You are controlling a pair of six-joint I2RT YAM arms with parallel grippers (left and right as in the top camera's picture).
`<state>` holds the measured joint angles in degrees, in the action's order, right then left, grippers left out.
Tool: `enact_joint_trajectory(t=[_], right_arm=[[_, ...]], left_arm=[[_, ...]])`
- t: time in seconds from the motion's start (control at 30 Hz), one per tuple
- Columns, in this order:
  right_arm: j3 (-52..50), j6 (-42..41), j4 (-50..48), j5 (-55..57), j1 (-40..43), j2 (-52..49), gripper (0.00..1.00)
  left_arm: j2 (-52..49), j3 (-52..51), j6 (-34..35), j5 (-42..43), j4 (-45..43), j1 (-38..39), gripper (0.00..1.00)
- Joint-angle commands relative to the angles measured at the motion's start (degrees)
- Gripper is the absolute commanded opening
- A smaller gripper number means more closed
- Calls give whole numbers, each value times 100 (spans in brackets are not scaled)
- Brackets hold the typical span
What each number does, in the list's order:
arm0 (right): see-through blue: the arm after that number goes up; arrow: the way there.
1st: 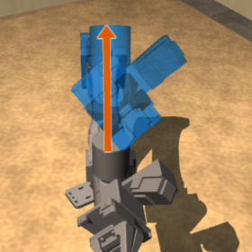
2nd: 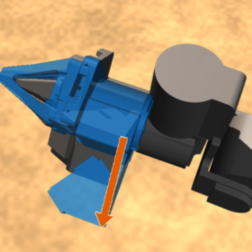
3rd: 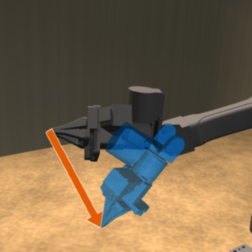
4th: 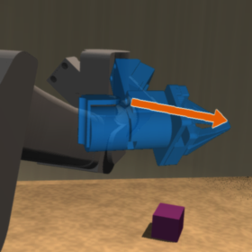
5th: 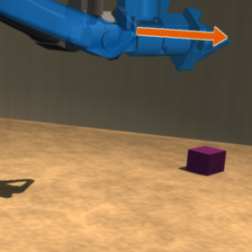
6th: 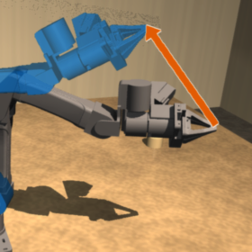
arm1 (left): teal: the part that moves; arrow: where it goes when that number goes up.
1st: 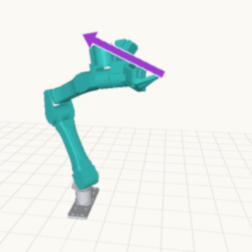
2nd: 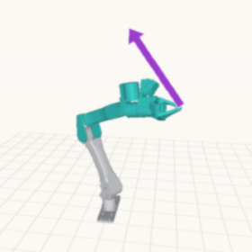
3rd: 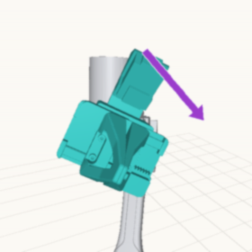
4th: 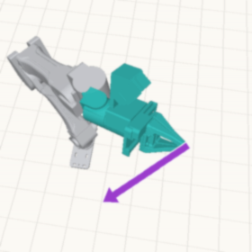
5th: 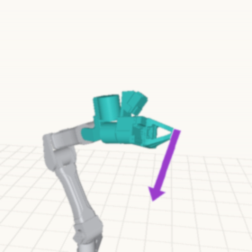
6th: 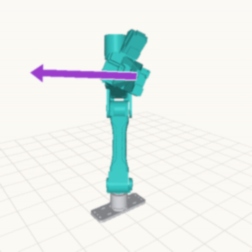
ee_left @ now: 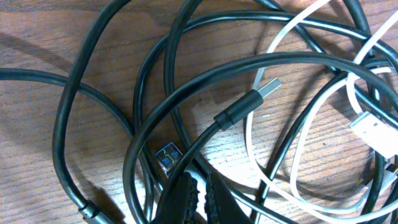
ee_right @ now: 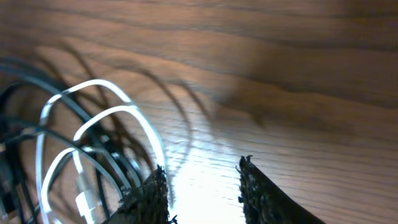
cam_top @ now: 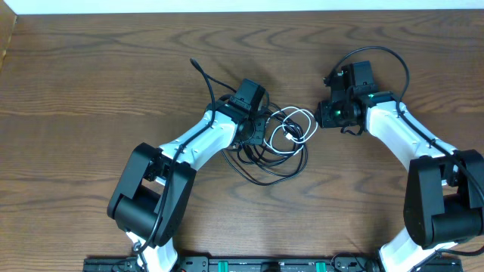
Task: Untangle cables
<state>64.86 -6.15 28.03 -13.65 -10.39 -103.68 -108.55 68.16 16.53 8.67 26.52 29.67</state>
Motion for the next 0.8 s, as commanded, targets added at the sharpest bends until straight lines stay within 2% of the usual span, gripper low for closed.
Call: enact_joint_trajectory(t=[0.0,0.43,0.53,0.63,0.77], right_arm=[[-92,413,-4,-389,-33,-61,40],[-116,409,-291,-470,-39,-146,38],[-116,4,-603,-549,50,-144,38],[-116,-66,-756,-885,133,-144,39],[-118,-114,-765,-691,181,-146,38]], left_arm=[[-44,-46,50,-33,-9,-11,8],[-44,-46,179,-35,-11,-11,8],[-44,-46,179,-35,-11,-11,8],[-44,-46,179,-35,-11,-11,8],[-44,-46,179,-35,-11,-11,8]])
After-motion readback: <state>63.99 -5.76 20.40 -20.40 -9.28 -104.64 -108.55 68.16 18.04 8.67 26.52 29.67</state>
